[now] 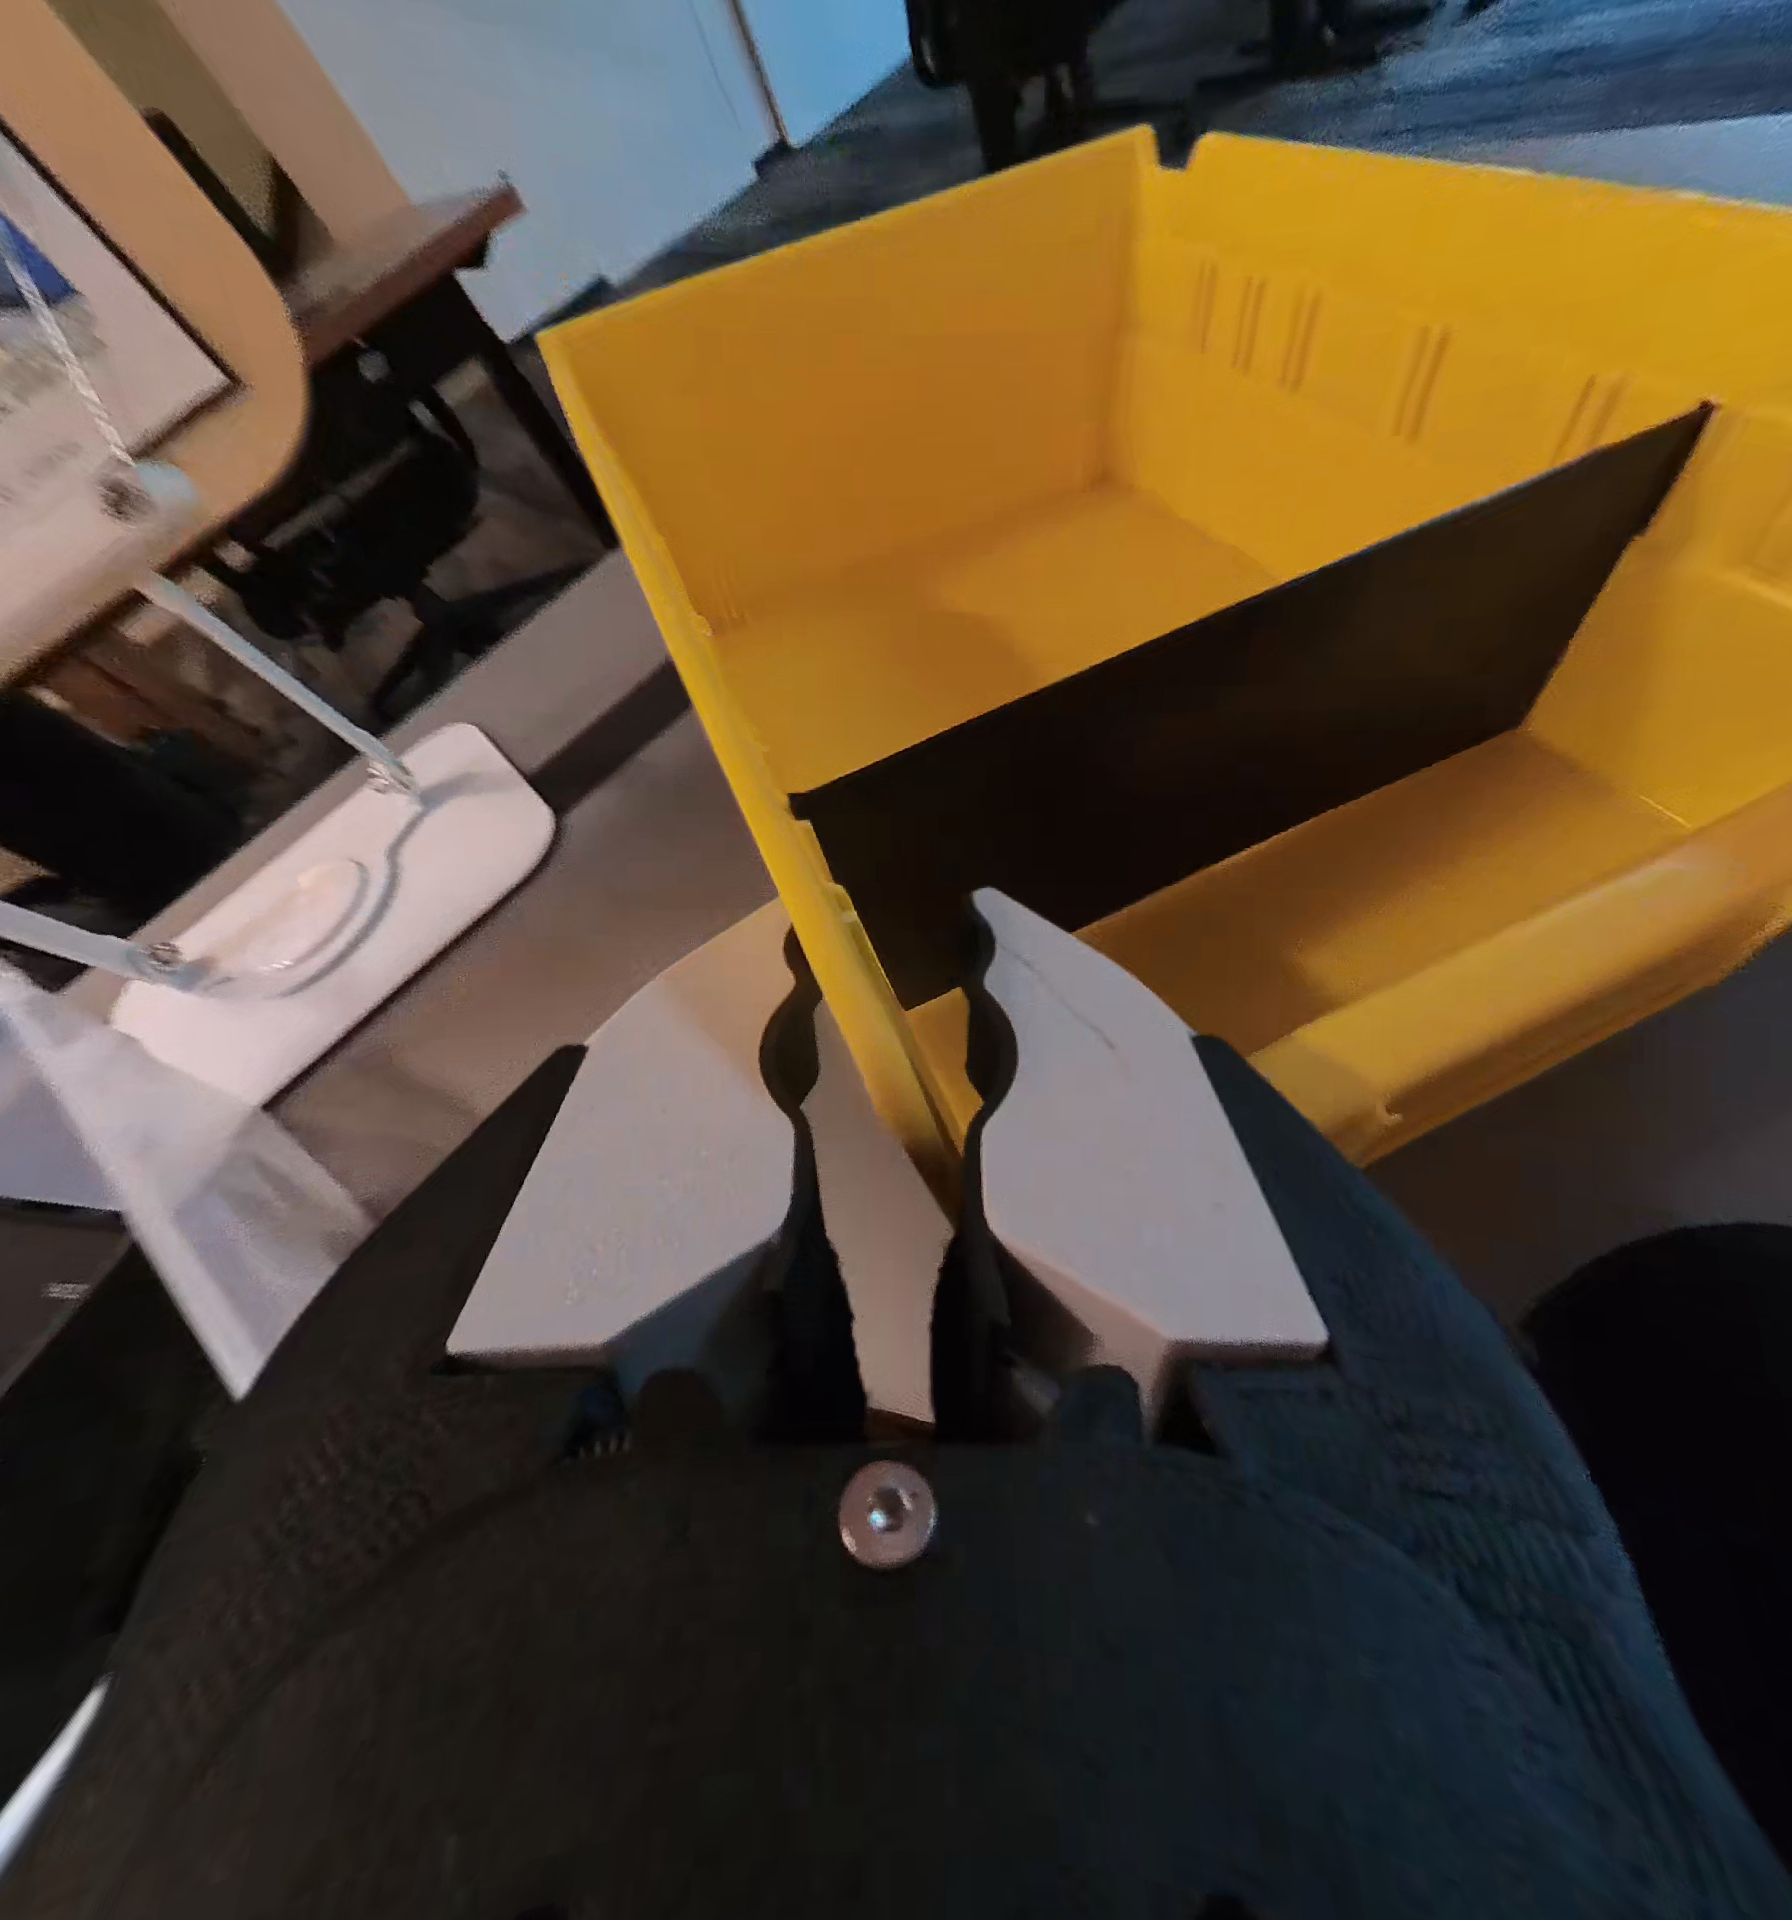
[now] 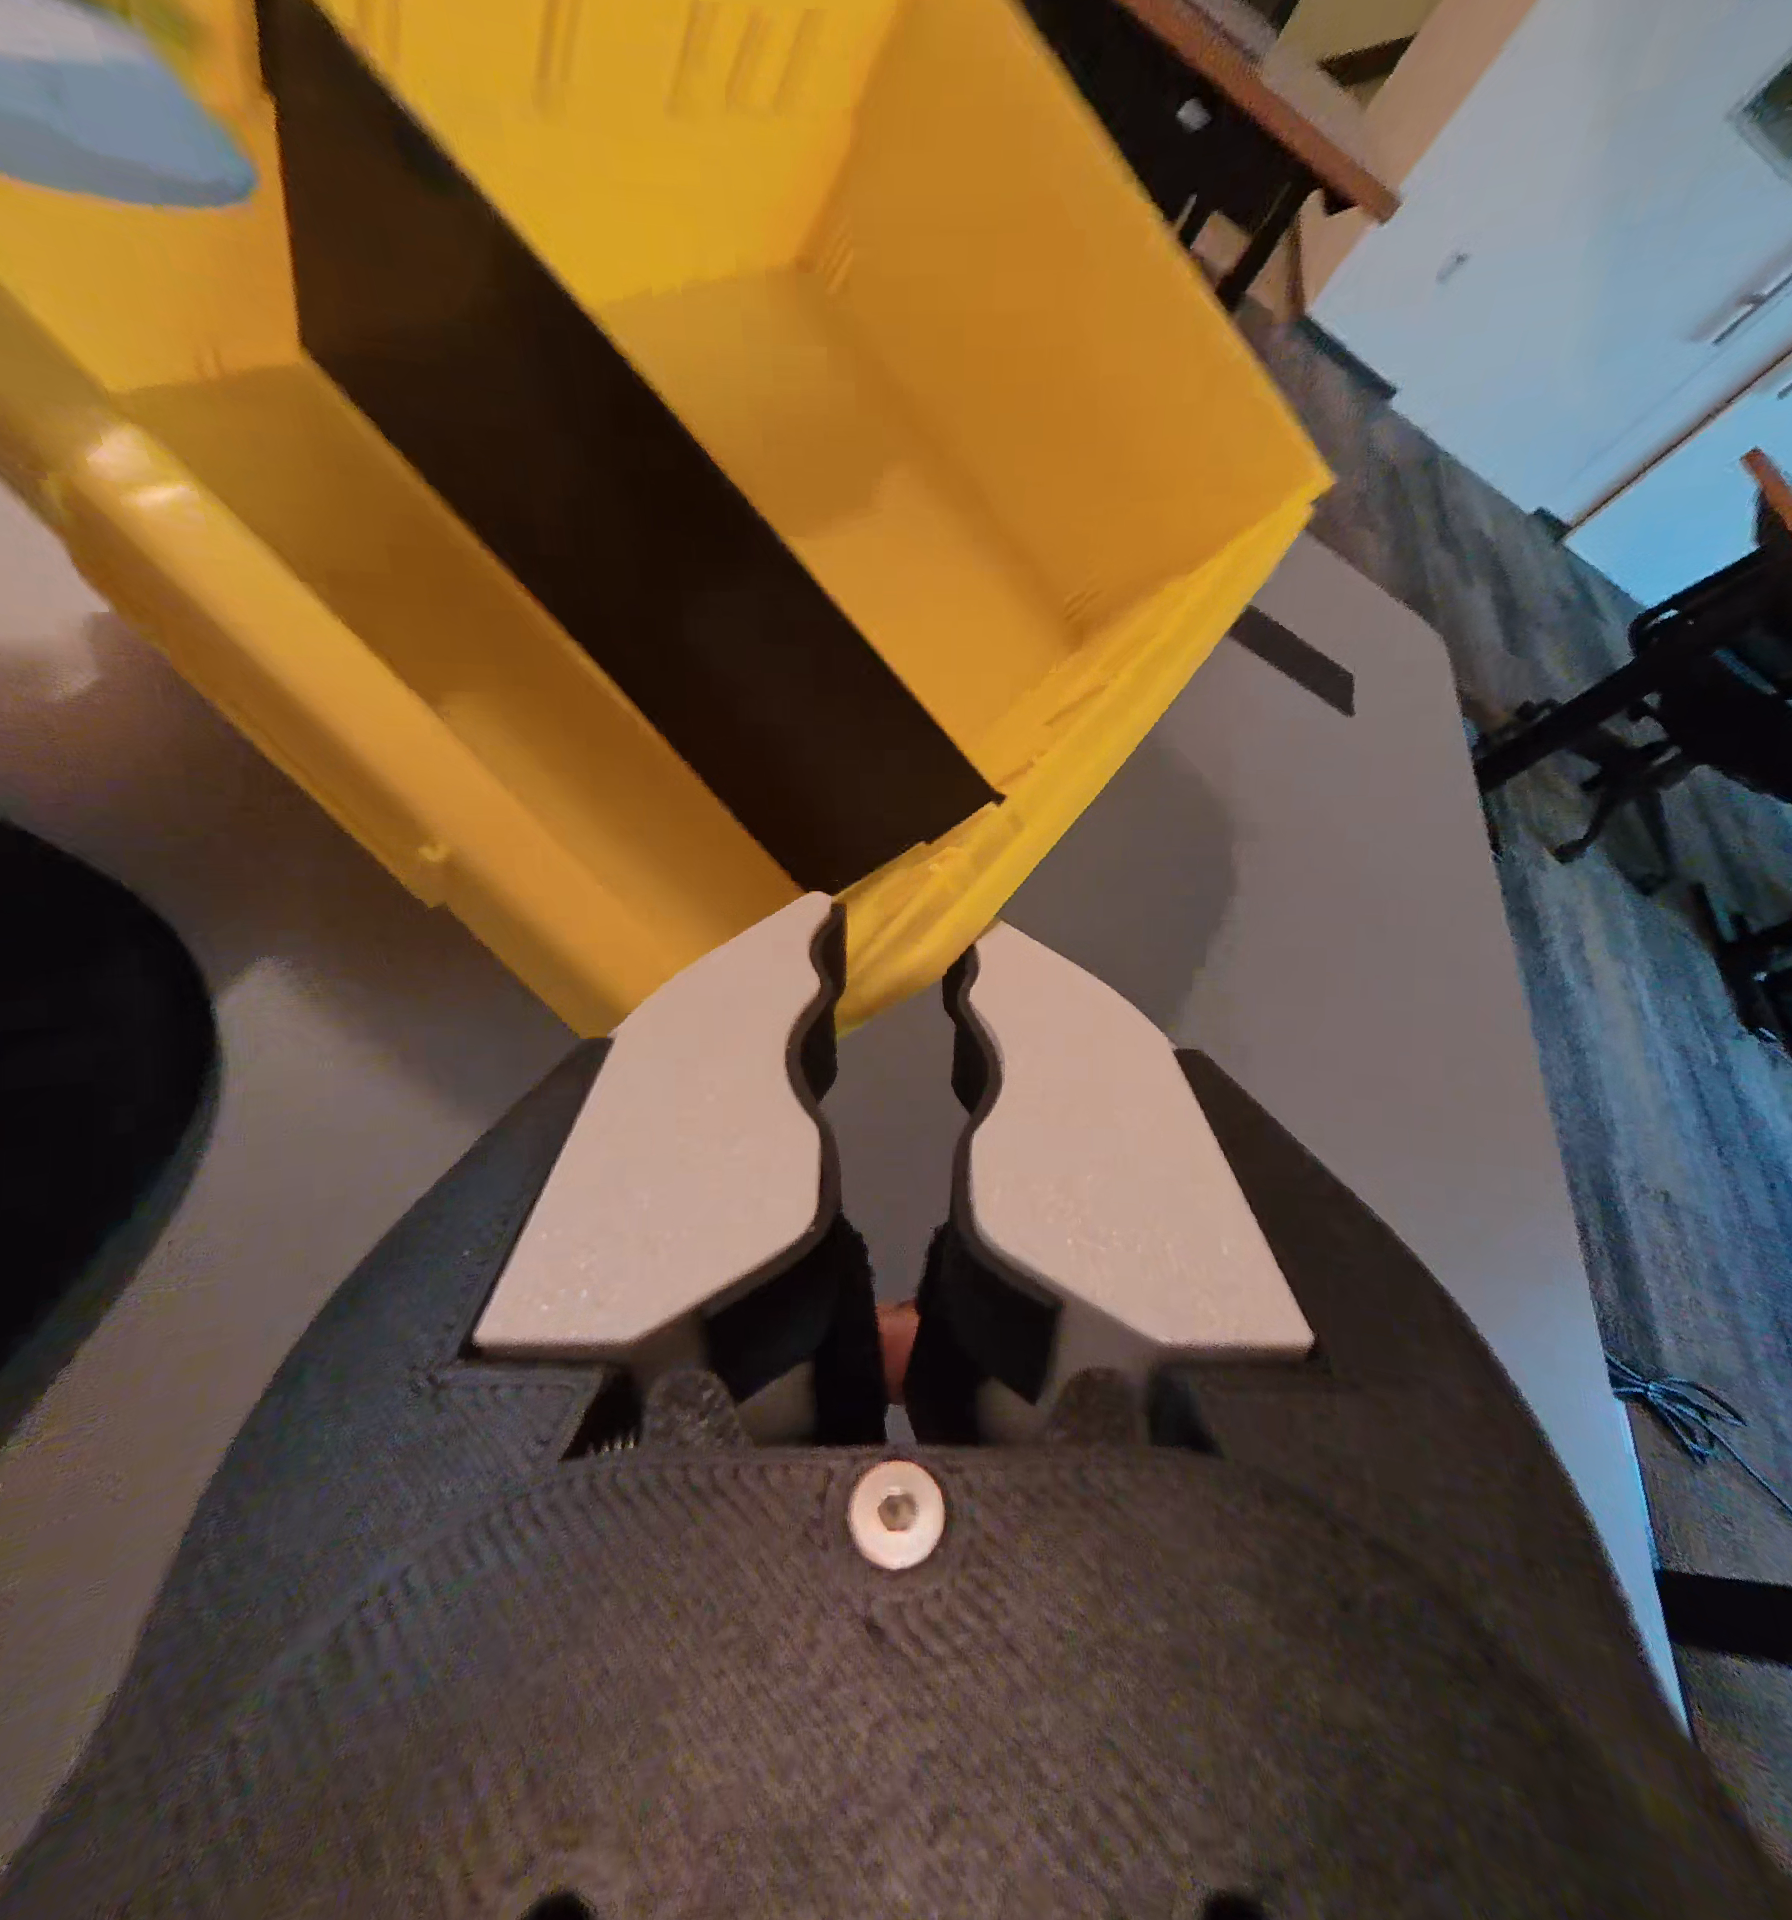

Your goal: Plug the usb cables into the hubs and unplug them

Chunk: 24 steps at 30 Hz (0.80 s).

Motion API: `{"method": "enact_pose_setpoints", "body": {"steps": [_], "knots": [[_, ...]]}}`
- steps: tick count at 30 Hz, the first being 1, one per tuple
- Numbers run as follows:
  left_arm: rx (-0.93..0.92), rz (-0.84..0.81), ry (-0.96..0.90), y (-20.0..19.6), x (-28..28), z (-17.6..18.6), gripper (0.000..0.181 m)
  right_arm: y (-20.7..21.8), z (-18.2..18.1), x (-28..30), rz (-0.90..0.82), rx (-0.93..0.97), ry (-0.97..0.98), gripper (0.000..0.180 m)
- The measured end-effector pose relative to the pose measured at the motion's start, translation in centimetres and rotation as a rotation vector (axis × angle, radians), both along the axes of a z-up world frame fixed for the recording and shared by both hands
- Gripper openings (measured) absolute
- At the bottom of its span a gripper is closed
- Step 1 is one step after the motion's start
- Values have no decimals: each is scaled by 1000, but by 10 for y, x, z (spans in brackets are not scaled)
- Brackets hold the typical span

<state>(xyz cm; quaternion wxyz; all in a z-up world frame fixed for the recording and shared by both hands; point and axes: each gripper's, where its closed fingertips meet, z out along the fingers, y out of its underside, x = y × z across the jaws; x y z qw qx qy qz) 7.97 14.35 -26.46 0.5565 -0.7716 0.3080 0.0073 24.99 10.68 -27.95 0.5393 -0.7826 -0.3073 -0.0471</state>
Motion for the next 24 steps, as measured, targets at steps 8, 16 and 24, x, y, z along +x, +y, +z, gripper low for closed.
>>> {"method": "enact_pose_setpoints", "body": {"steps": [8,16,24], "knots": [[-71,-152,112,-23,6,-9,55,5,10,11,-21,139,21,20],[99,-230,292,-84,-67,29,59,-36,76,-59,366,614,-130,55],[-21,-62,655,-71,-173,-65,54,-23,-28,-123,572,311,-697,52]]}}
